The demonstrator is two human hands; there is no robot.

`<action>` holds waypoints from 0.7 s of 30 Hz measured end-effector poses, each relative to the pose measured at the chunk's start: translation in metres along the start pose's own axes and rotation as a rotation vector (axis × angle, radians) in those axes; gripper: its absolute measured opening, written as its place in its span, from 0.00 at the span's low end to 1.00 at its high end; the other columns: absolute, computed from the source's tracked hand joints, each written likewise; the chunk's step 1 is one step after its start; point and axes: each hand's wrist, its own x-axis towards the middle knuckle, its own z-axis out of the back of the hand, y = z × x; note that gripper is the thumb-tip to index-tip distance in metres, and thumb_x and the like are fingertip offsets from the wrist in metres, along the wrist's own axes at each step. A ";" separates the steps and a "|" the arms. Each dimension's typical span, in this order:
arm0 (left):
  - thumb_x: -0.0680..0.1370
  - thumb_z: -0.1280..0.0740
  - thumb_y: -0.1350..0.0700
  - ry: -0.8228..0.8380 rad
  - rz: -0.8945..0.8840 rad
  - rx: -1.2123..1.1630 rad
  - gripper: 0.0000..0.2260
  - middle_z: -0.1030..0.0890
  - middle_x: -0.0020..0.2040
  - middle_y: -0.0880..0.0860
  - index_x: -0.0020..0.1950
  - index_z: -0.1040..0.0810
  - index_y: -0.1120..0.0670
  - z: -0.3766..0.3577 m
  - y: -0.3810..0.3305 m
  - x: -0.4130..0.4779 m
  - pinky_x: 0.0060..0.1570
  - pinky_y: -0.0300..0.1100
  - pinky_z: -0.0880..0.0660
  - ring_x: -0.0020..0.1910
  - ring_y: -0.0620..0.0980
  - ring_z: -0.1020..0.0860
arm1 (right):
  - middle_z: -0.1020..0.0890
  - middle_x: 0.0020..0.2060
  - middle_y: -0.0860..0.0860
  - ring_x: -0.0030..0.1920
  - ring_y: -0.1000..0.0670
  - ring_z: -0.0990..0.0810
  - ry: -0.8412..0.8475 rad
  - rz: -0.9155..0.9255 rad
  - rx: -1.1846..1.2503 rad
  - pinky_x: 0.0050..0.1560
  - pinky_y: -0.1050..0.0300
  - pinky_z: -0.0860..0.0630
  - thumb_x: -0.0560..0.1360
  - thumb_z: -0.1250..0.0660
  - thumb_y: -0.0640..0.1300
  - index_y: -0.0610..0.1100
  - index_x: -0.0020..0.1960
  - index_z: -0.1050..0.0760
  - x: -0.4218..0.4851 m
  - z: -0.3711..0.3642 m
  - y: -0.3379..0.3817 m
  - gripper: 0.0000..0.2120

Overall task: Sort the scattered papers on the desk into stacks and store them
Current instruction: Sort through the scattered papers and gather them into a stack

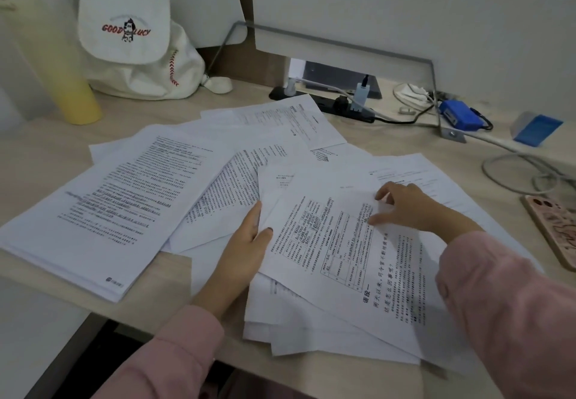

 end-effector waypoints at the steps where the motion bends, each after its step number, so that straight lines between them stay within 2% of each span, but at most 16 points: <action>1: 0.81 0.43 0.60 -0.001 -0.001 0.005 0.24 0.40 0.75 0.44 0.76 0.44 0.49 0.000 0.000 0.000 0.70 0.37 0.44 0.72 0.41 0.39 | 0.26 0.48 0.49 0.54 0.47 0.29 0.030 -0.026 -0.022 0.55 0.52 0.28 0.68 0.29 0.57 0.48 0.55 0.30 0.000 0.003 0.000 0.22; 3: 0.81 0.42 0.59 -0.011 0.002 0.011 0.24 0.40 0.76 0.45 0.76 0.44 0.49 0.000 0.000 0.000 0.70 0.37 0.44 0.73 0.42 0.40 | 0.25 0.41 0.50 0.47 0.47 0.27 0.035 0.002 -0.052 0.43 0.57 0.29 0.71 0.32 0.55 0.48 0.44 0.30 -0.001 0.004 -0.001 0.12; 5: 0.81 0.42 0.58 -0.014 0.012 -0.007 0.24 0.37 0.75 0.48 0.76 0.44 0.49 0.000 -0.002 0.000 0.69 0.38 0.42 0.73 0.44 0.38 | 0.26 0.35 0.50 0.41 0.47 0.27 -0.020 0.038 -0.010 0.35 0.59 0.34 0.74 0.34 0.50 0.45 0.37 0.32 -0.007 0.006 -0.006 0.12; 8: 0.81 0.42 0.55 -0.021 0.020 -0.006 0.24 0.28 0.69 0.49 0.76 0.43 0.48 -0.001 -0.003 -0.002 0.66 0.38 0.37 0.66 0.43 0.31 | 0.23 0.36 0.49 0.40 0.46 0.25 -0.160 0.036 0.080 0.37 0.56 0.34 0.76 0.37 0.47 0.44 0.38 0.28 -0.022 0.013 -0.020 0.10; 11: 0.81 0.42 0.54 -0.022 0.013 -0.013 0.23 0.29 0.69 0.46 0.75 0.42 0.47 -0.001 -0.005 -0.005 0.66 0.37 0.39 0.67 0.41 0.33 | 0.23 0.36 0.47 0.39 0.46 0.26 -0.281 -0.026 0.189 0.37 0.55 0.33 0.77 0.38 0.45 0.41 0.42 0.25 -0.042 0.021 -0.036 0.10; 14: 0.80 0.41 0.56 -0.010 -0.014 0.006 0.22 0.23 0.63 0.47 0.73 0.38 0.44 -0.001 -0.007 -0.008 0.63 0.41 0.31 0.59 0.43 0.24 | 0.21 0.40 0.45 0.44 0.45 0.26 -0.362 -0.147 0.351 0.43 0.56 0.34 0.77 0.38 0.43 0.40 0.43 0.23 -0.062 0.019 -0.049 0.08; 17: 0.80 0.39 0.57 0.001 -0.038 0.030 0.22 0.21 0.61 0.46 0.71 0.37 0.42 -0.001 -0.006 -0.009 0.61 0.45 0.27 0.56 0.43 0.21 | 0.22 0.43 0.46 0.47 0.48 0.27 -0.315 -0.241 0.542 0.46 0.57 0.33 0.77 0.38 0.41 0.42 0.41 0.25 -0.074 0.000 -0.051 0.08; 19: 0.80 0.39 0.54 -0.005 -0.032 0.034 0.22 0.22 0.62 0.45 0.72 0.38 0.41 -0.002 -0.006 -0.010 0.62 0.45 0.28 0.58 0.44 0.22 | 0.22 0.50 0.45 0.51 0.46 0.25 -0.265 -0.297 0.585 0.51 0.56 0.32 0.78 0.39 0.41 0.41 0.48 0.23 -0.079 -0.016 -0.039 0.06; 20: 0.80 0.39 0.53 -0.010 -0.029 0.029 0.21 0.22 0.61 0.44 0.71 0.37 0.41 -0.002 -0.007 -0.010 0.61 0.43 0.28 0.58 0.44 0.23 | 0.22 0.49 0.46 0.50 0.46 0.24 -0.245 -0.306 0.618 0.52 0.56 0.31 0.78 0.39 0.40 0.41 0.49 0.23 -0.081 -0.023 -0.032 0.07; 21: 0.80 0.39 0.52 -0.012 -0.020 0.026 0.19 0.22 0.59 0.43 0.70 0.37 0.40 -0.002 -0.008 -0.011 0.58 0.40 0.28 0.56 0.43 0.23 | 0.22 0.46 0.47 0.46 0.46 0.24 -0.214 -0.290 0.670 0.49 0.57 0.30 0.78 0.40 0.39 0.41 0.45 0.24 -0.084 -0.029 -0.022 0.07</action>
